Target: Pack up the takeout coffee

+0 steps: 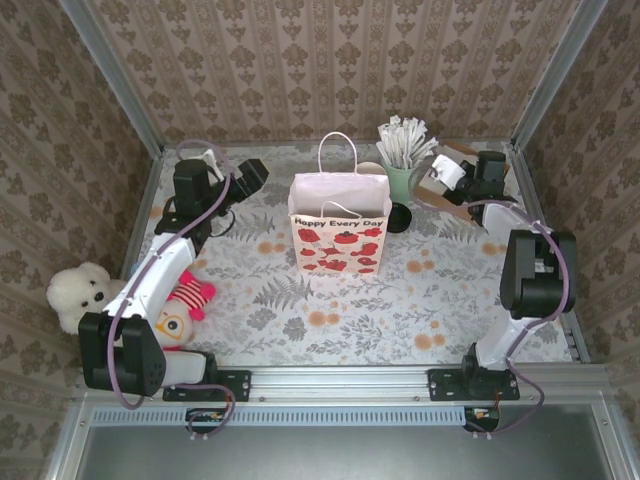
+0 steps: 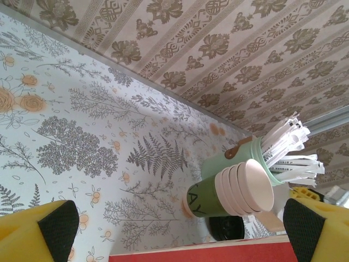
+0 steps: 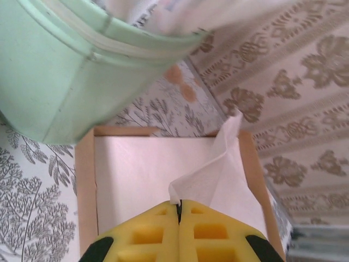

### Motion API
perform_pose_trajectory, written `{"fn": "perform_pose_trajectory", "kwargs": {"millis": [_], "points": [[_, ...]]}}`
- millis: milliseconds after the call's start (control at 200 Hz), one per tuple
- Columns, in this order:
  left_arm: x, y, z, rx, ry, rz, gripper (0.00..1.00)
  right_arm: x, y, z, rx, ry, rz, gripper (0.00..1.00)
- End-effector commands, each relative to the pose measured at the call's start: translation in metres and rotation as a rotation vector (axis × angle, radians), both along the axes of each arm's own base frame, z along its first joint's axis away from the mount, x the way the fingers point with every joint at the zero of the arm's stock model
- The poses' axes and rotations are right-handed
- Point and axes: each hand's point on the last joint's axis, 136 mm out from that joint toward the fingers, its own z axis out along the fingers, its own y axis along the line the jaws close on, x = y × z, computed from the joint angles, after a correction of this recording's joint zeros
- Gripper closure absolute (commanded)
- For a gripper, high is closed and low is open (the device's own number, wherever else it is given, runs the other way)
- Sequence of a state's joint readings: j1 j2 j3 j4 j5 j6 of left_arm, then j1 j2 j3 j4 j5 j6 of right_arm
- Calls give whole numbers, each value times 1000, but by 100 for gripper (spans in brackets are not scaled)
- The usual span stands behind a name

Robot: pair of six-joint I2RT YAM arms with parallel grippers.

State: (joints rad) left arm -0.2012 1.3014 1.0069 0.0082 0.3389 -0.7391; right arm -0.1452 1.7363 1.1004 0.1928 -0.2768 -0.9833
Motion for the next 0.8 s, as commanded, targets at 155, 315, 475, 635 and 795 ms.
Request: {"fn": "perform_pose_trajectory", "kwargs": {"millis": [155, 315, 475, 635, 795], "points": [[0, 2, 44, 16, -166, -19, 0, -15, -21, 97, 225, -234, -204, 100], [-3, -7, 66, 50, -252, -82, 0, -29, -24, 146, 392, -329, -280, 100], [-7, -23, 88, 57, -319, -179, 0, -53, -20, 195, 507, -387, -298, 100], [-19, -52, 108, 113, -436, -314, 0, -78, -11, 234, 614, -418, -285, 100], [-46, -91, 133, 217, -607, -500, 0, -105, 20, 275, 745, -395, -181, 100]]}}
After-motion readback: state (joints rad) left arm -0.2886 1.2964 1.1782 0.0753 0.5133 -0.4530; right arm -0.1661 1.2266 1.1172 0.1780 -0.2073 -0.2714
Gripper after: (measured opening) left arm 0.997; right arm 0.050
